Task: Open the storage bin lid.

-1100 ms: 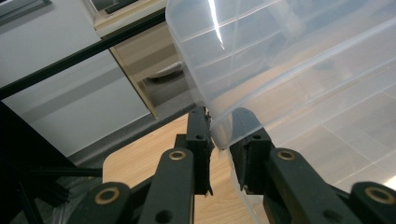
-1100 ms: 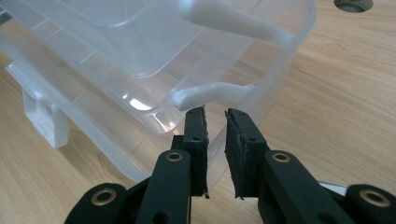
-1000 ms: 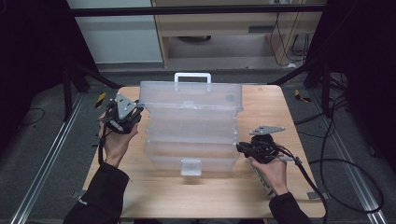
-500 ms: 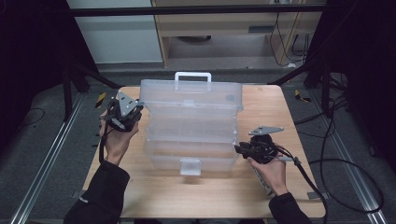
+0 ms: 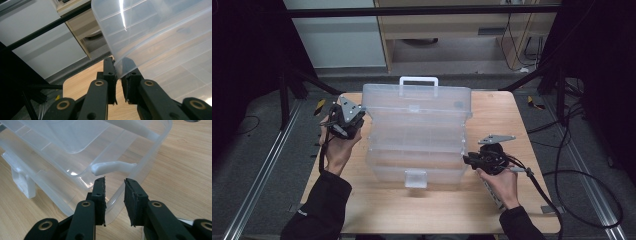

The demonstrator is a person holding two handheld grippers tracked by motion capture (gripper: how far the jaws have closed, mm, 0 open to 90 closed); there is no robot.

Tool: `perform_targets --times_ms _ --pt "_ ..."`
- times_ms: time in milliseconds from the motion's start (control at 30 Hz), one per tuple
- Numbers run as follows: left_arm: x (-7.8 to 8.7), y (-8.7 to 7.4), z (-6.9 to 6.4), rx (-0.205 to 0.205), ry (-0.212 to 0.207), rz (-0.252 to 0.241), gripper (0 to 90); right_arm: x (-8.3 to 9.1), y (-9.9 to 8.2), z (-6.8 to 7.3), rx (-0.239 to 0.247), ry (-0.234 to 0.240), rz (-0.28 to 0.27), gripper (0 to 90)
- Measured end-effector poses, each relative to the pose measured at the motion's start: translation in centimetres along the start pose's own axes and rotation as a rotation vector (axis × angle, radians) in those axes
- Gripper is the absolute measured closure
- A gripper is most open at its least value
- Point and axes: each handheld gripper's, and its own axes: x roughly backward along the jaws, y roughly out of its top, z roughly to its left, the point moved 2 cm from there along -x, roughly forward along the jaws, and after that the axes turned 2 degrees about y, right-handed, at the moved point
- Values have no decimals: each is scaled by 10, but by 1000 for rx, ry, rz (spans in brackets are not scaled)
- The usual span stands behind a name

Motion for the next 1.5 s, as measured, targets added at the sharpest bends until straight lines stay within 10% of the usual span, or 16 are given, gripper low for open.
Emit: perform_targets --times_ms 1500 --pt "-10 14 4 28 9 13 828 -1 2 -4 12 -45 -18 741"
